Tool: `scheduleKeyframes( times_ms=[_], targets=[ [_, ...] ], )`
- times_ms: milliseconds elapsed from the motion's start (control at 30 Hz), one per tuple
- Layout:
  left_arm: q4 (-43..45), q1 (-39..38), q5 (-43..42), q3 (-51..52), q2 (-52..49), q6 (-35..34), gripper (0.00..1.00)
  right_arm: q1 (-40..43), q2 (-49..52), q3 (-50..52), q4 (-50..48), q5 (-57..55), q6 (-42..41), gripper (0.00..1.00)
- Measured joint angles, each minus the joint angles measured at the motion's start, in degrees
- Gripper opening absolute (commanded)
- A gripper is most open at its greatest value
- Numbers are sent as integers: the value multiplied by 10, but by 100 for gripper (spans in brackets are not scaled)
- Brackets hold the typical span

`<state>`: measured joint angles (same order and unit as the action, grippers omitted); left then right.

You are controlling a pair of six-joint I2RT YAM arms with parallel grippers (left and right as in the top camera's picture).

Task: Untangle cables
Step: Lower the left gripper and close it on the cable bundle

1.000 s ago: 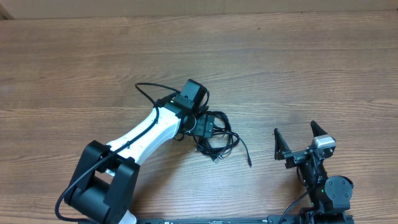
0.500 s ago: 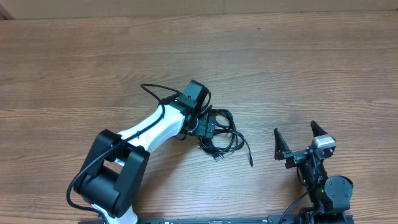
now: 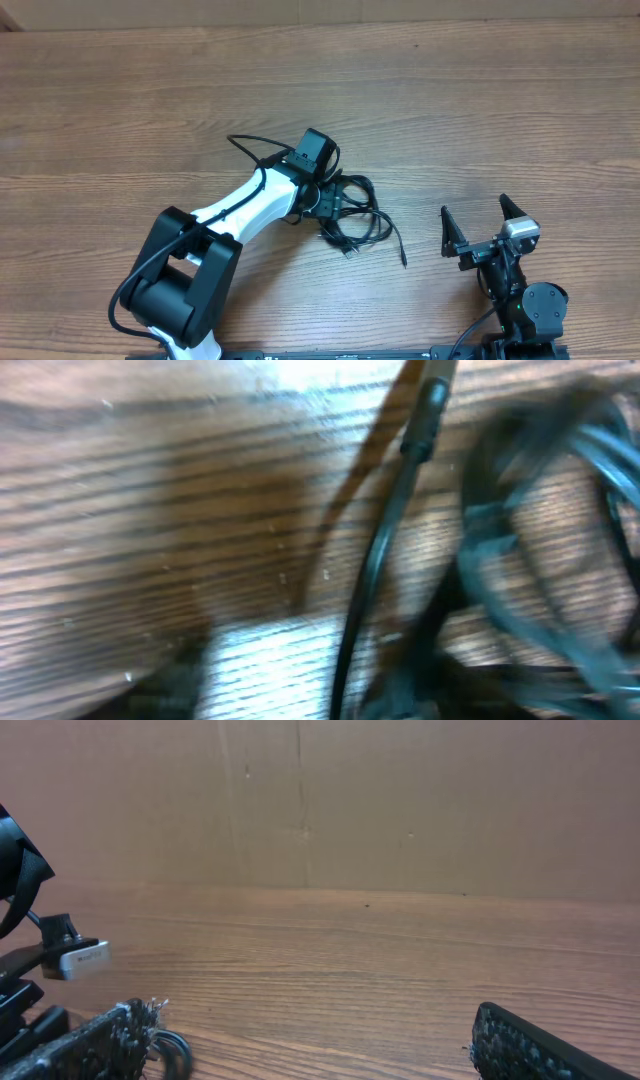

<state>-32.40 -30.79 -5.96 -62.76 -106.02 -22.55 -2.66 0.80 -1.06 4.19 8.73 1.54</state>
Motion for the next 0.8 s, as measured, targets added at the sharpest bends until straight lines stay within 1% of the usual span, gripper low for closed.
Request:
scheduleKeyframes(
  times_ms=[67,100,433,567,700,800],
  targets=[
    [1,0,-3,0,-3,-4,9,0,0,0,0,0,0,100],
    [1,0,-5,0,-4,-2,4,0,0,0,0,0,0,100],
    [0,0,-7,0,-4,-3,4,0,0,0,0,0,0,100],
    [-19,0,-9,0,-4,-2,4,0,0,0,0,0,0,100],
    [-50,0,-9,-3,6,14,4,0,0,0,0,0,0,100],
    [-62,0,-9,-3,43,40,4,0,0,0,0,0,0,100]
  ],
)
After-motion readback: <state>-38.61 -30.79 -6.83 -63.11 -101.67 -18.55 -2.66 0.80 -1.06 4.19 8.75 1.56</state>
